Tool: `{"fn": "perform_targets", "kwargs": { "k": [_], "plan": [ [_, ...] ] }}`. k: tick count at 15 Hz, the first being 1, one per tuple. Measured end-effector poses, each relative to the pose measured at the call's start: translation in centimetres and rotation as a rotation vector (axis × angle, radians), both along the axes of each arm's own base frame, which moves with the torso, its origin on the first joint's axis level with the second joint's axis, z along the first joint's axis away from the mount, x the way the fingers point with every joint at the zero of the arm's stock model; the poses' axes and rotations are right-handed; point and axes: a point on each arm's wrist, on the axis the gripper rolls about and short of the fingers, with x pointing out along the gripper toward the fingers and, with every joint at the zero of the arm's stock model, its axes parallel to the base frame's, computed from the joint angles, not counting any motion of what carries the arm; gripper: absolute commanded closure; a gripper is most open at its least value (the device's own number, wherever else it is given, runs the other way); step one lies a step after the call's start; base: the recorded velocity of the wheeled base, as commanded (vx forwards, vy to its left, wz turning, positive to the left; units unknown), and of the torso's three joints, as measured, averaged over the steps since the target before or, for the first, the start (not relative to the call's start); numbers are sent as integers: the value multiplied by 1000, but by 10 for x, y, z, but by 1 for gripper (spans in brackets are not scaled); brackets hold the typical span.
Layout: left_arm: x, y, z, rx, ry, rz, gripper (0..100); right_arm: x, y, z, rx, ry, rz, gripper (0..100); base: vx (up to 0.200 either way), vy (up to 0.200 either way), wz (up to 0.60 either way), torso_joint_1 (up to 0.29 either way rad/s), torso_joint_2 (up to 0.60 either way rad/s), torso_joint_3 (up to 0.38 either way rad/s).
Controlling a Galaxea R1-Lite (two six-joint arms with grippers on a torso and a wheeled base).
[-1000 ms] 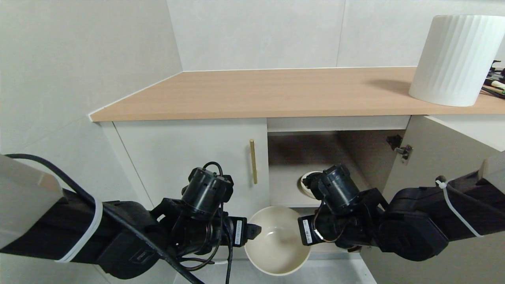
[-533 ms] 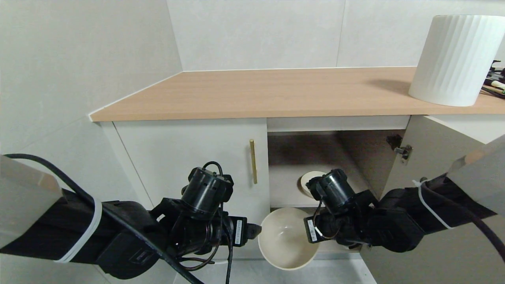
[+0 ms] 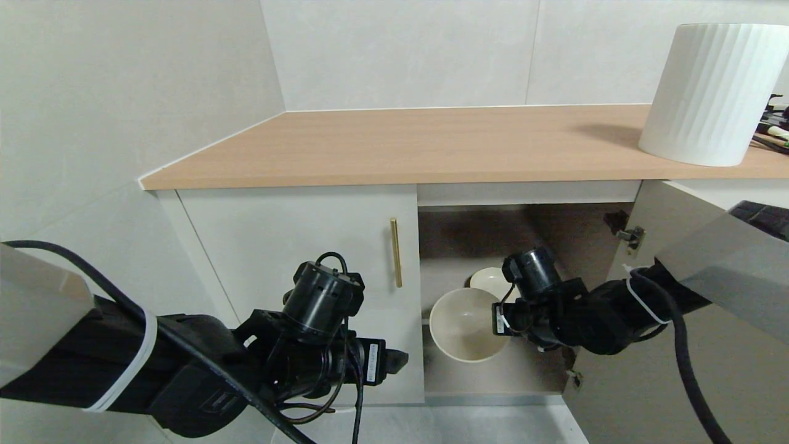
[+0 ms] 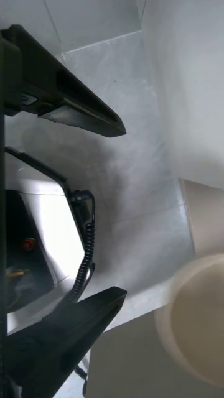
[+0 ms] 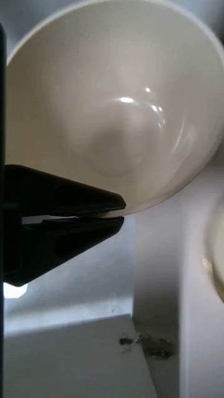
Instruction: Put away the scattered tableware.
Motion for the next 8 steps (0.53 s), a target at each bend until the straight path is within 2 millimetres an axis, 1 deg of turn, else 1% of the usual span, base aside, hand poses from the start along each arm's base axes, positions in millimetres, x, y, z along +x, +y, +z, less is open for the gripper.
{"fn": "perform_targets", "kwargs": {
  "k": [3, 8],
  "plan": [
    [0, 0, 0, 4, -3, 3, 0, 20, -3, 3, 155, -27, -145, 100, 0, 0, 0, 0, 0, 0],
    [-1, -1, 1, 2, -5, 1, 0, 49, -18, -1, 242, -47, -276, 100, 0, 0, 0, 0, 0, 0]
  ]
}}
